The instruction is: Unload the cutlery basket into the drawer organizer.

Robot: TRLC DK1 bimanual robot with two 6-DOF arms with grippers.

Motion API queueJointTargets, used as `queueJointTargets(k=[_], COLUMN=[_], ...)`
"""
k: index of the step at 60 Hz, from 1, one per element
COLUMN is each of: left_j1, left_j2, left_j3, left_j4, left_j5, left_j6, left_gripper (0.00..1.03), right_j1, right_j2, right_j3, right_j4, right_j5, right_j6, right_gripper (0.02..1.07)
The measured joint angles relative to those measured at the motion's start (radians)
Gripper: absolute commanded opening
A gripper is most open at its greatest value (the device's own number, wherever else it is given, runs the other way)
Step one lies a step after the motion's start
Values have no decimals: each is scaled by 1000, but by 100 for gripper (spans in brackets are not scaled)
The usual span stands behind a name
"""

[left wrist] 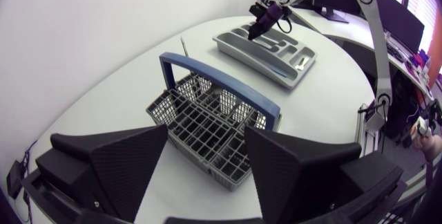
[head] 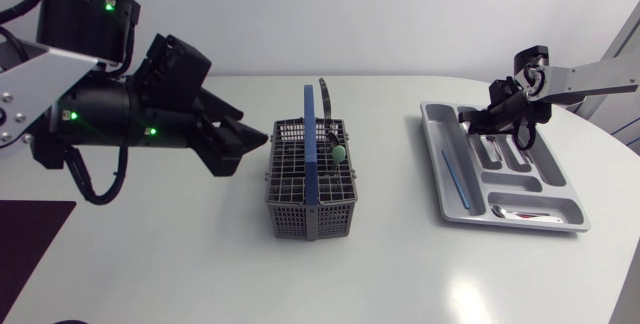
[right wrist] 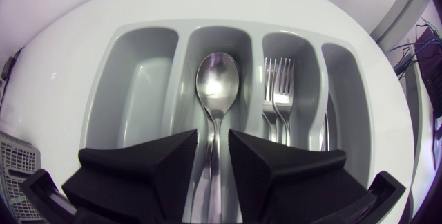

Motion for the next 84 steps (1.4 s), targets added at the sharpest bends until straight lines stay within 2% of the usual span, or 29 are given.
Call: queueJointTargets(k=[7, 14, 28, 44, 66, 74, 76, 81, 83, 84], left_j1=[-9, -13, -68, -111, -126, -138, -142, -148, -151, -152], left_j2=[-23, -28, -25, 20, 103, 142, 153, 177, 185, 187], left_j3=[-52, -110, -233, -267, -290, -305, -306, -308, -309, -309], left_j4=[-20, -20, 11, 53, 143, 181, 185, 201, 210, 212], left_j5=[-7, -7, -61, -74, -82, -90, -96, -106, -109, -113], left_j6=[45, 89, 158, 195, 217, 220, 220, 220, 220, 220], left_gripper=[95, 95, 95, 95, 91, 69, 61, 42, 40, 30], right_j1=[10, 47, 213, 376, 460, 469, 472, 477, 479, 480], right_j2=[-71, -177, -332, -312, -192, -187, -183, -162, -153, -148], right_j3=[-52, -116, -192, -185, -123, -106, -97, -68, -57, -54], right_j4=[8, 36, 61, 88, 90, 90, 90, 89, 88, 87], right_j5=[-3, -52, -133, -144, -186, -213, -220, -240, -242, -246], right_j6=[0, 0, 5, 15, 60, 68, 71, 84, 87, 87], right_gripper=[49, 49, 49, 49, 49, 48, 48, 40, 39, 37])
